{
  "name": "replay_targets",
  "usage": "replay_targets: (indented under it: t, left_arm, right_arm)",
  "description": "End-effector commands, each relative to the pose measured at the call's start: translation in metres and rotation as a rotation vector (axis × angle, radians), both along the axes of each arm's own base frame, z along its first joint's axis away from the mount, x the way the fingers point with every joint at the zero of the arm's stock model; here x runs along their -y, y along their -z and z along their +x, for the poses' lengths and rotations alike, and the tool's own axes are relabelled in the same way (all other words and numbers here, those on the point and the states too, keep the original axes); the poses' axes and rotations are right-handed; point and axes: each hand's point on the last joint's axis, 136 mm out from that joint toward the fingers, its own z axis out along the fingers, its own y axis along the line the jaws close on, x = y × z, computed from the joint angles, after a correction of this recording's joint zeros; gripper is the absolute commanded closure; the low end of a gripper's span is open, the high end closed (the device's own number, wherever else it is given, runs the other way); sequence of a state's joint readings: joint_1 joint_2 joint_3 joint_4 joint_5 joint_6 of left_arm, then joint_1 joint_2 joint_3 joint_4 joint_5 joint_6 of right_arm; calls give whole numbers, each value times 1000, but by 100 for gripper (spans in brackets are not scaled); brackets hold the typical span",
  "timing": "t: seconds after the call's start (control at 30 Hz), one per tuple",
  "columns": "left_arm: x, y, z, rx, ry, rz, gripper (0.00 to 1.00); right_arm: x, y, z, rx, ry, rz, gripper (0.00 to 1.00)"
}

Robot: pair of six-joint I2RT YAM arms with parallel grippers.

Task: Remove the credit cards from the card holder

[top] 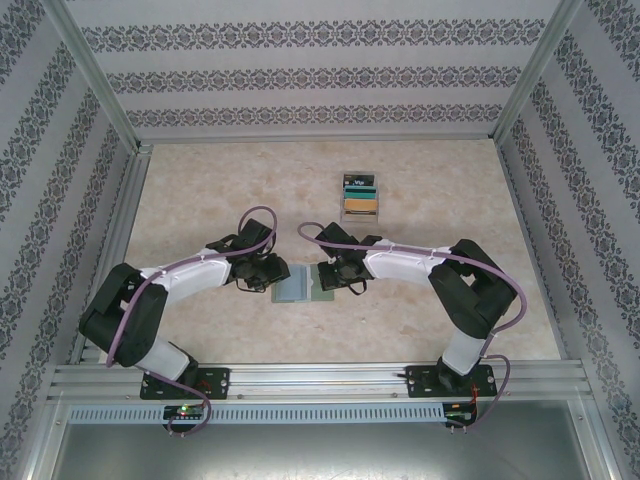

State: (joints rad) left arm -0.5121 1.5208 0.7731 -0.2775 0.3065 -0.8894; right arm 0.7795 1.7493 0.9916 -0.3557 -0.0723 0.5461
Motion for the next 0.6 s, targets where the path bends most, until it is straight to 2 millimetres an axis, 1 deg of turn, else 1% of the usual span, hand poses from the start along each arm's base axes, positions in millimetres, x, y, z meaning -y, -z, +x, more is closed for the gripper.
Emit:
replay_targets:
  t: [0.0,0.17,0.27,0.4,0.57]
  left_arm:
    - [10,2,1,10,39,1,69]
    - [17,8,-1,-4,54,-27,68]
    - [25,2,2,13,63,-71,68]
    - [31,-7,4,43,75,-92,64]
    - [39,-14,5,57,104,-123,55]
  right_arm:
    - [4,11,-3,-34,7,-7,100]
    - [3,11,-3,-35,7,-5,100]
    - [4,11,-3,-37,6,-5,100]
    - [4,12,-4,-40,6,-7,100]
    - [4,13,-5,-44,6,-9,100]
